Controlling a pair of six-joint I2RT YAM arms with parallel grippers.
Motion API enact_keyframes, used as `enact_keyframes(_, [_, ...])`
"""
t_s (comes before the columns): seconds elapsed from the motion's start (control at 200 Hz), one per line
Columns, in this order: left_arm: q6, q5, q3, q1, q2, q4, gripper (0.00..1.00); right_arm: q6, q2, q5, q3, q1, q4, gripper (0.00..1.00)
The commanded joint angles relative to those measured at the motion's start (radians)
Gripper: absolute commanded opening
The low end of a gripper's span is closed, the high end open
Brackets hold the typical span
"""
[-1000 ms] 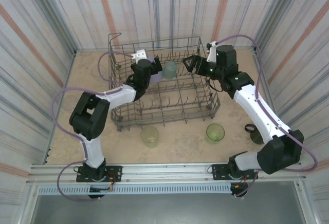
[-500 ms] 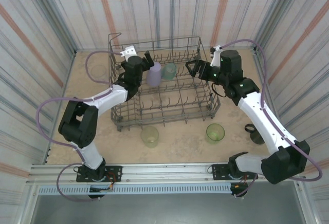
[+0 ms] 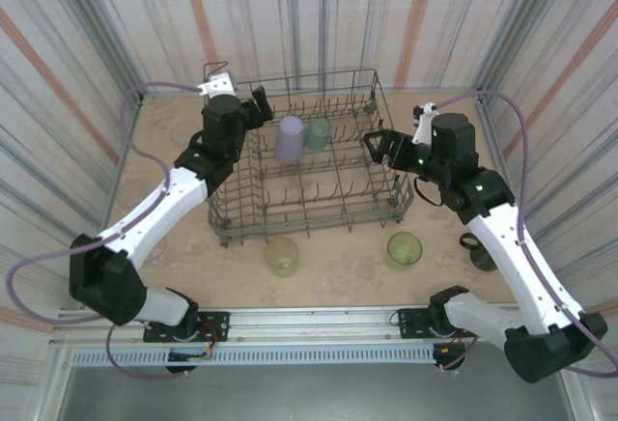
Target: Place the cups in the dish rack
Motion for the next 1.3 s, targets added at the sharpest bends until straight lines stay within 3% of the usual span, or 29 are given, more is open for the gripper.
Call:
enact_keyframes(0.0, [-0.005, 0.083, 0.016, -0.003, -0.051, -0.19, 0.99, 0.037, -0.057, 0.085, -0.033, 0.028, -0.155, 0.99])
enact_keyframes(0.275, [-0.058, 0.259, -0.012, -0.014, -0.128, -0.339, 0.99, 0.133, -0.164, 0.224, -0.136, 0.135, -0.326, 0.99])
enact_keyframes(0.596, [-0.071, 0.285, -0.018, -0.039, -0.205, -0.487, 0.99, 0.284, -0.245, 0.356, -0.269, 0.287, -0.421, 1.0])
enact_keyframes(0.811, [-0.089, 0.258, -0.069, -0.039, -0.289, -0.543, 0.99, 0.394, -0.192, 0.434, -0.325, 0.476, -0.386, 1.0])
enact_keyframes(1.082, [-0.096, 0.26, -0.099, -0.038, -0.333, -0.583, 0.99, 0.485, -0.183, 0.483, -0.411, 0.5, -0.459, 0.91])
enact_keyframes(1.292, [-0.09, 0.268, -0.101, -0.039, -0.345, -0.592, 0.99, 0.493, -0.17, 0.477, -0.487, 0.501, -0.395, 0.78])
